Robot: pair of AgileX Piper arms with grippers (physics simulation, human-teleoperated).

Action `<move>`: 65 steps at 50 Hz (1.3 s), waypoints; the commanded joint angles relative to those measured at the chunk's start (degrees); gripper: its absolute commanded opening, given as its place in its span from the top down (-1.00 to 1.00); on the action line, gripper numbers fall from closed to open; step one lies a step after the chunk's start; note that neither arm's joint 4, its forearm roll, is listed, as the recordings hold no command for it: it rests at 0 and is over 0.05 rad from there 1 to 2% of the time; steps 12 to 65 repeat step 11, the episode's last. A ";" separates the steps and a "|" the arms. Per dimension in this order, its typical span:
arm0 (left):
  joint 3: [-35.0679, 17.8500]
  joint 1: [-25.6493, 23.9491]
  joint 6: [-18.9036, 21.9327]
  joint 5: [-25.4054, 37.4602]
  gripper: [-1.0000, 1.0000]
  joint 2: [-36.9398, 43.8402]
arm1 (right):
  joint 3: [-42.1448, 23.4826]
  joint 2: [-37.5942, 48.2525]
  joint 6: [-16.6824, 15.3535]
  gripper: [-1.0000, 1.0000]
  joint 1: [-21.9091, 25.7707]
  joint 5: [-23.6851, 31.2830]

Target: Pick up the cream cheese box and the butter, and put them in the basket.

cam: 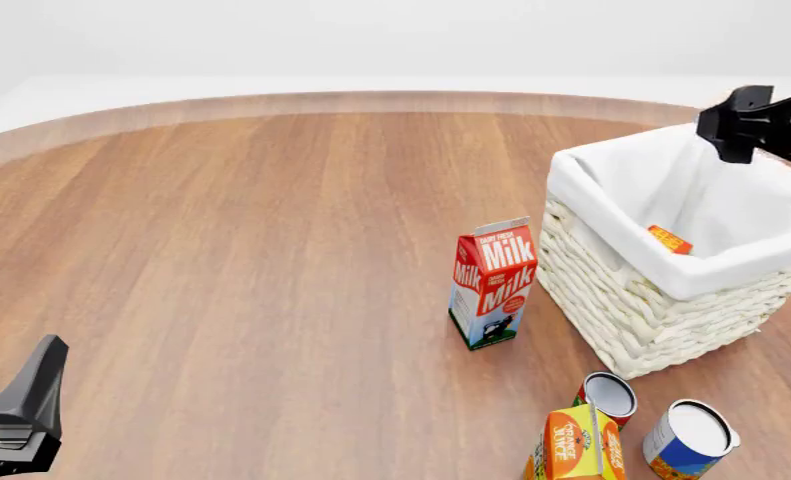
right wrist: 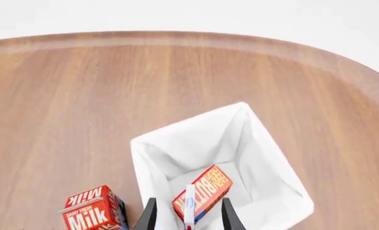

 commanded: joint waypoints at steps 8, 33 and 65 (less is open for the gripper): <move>0.00 0.00 0.00 0.00 -1.00 0.00 | -6.78 -6.48 -0.21 -1.00 3.94 6.62; 0.00 0.00 0.00 0.00 -1.00 0.00 | -9.03 -8.22 -0.63 -1.00 5.56 8.40; 0.00 0.00 0.00 0.00 -1.00 0.00 | -9.03 -8.22 -0.63 -1.00 5.56 8.40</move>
